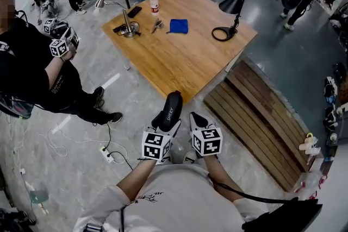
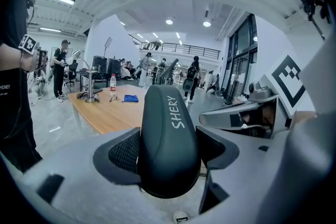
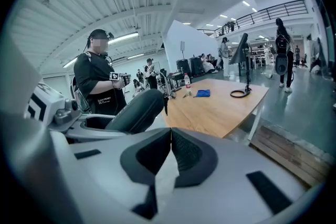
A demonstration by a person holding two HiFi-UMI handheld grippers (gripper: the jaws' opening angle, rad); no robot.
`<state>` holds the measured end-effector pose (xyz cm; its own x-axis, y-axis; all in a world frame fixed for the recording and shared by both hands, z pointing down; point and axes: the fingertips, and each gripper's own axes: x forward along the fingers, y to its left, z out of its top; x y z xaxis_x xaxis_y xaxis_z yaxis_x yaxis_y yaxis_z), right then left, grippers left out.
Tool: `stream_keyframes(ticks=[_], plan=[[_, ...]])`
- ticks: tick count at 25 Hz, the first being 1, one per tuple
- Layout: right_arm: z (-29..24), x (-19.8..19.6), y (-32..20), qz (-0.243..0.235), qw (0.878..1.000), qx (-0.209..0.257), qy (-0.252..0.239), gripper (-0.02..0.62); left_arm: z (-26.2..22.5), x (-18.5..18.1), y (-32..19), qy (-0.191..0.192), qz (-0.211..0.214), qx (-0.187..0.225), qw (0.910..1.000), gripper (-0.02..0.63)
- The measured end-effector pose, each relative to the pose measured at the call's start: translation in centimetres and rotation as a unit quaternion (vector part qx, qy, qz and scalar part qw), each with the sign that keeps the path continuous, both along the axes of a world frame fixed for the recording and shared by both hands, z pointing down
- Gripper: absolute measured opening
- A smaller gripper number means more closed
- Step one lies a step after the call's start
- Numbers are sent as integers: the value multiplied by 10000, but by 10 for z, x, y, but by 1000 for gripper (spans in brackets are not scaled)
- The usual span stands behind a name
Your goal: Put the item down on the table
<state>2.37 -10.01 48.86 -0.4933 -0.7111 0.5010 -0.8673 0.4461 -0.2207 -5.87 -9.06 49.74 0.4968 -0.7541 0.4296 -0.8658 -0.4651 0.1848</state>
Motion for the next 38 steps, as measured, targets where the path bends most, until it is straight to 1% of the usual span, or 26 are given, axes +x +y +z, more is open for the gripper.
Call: stream_keyframes(ticks=[6, 11, 14, 17, 27, 32, 38], plan=[[7, 5, -14, -64, 9999, -96, 25, 6, 9, 1, -15, -55, -61, -117, 9999, 333], [19, 0, -45, -82, 9998, -172, 52, 6, 27, -3, -44, -96, -158, -286, 9994, 333], [32, 1, -71, 17, 9999, -152, 41, 6, 42, -3, -69, -158, -234, -315, 9991, 333], [47, 3, -89, 77, 9997, -235, 72, 6, 57, 0, -87, -184, -272, -385, 9987, 333], [95, 4, -131, 48, 9989, -446, 169, 6, 107, -1, -137, -313, -393, -576, 9971, 333], [111, 4, -152, 73, 9987, -500, 114, 6, 127, -3, -162, -385, -482, -633, 9961, 333], [137, 6, -173, 52, 9980, -611, 138, 6, 155, 0, -191, -438, -581, -797, 9942, 333]])
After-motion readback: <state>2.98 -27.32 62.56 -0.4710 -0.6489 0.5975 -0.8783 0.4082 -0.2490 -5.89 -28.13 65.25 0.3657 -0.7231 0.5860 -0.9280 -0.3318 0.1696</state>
